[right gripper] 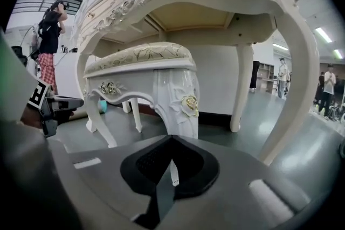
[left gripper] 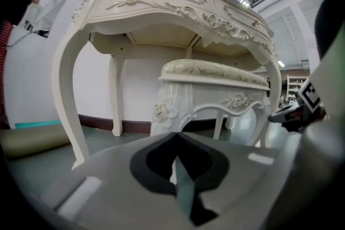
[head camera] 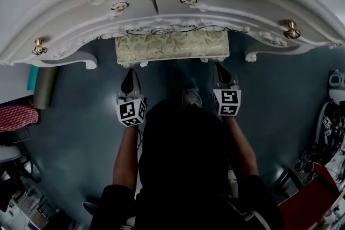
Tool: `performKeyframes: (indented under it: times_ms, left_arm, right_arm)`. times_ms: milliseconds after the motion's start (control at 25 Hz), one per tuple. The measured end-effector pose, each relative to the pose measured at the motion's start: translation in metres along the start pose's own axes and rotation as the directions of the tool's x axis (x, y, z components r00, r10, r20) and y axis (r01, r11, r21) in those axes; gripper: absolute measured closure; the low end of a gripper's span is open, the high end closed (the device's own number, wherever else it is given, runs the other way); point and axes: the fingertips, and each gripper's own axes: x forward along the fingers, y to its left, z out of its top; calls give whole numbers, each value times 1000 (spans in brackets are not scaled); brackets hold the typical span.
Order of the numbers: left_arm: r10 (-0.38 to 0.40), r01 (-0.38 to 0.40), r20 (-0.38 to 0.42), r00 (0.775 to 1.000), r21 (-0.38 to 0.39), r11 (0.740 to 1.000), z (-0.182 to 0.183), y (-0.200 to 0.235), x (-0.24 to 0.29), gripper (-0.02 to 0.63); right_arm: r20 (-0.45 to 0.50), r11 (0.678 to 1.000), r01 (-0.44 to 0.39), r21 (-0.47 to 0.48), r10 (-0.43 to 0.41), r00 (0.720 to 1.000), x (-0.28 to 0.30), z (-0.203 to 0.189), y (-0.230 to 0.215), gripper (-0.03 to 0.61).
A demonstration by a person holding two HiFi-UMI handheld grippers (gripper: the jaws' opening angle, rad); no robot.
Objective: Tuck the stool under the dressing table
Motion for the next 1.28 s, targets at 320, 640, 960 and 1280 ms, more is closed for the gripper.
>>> performKeyframes:
  times_ms: [320, 640, 960, 1280]
  left_arm:
    - [18, -22, -118, 993, -34, 999, 18, -4, -11, 606]
    - [-1, -9, -164, 987, -58, 998, 72, -23, -36, 606]
    - [-23, 4, -209, 978, -94, 996, 141, -35, -76, 606]
    - [-61, 30, -245, 968, -125, 992, 218, -55, -118, 606]
  right_arm:
    - [-90, 998, -49, 27, 51, 995, -5, 11, 7, 581]
    - [-173, 993, -101, 55, 109, 979, -38, 44, 23, 581]
    - [-231, 992, -107, 66, 119, 966, -80, 101, 32, 581]
    - [-276, 993, -95, 74, 112, 955, -132, 168, 39, 581]
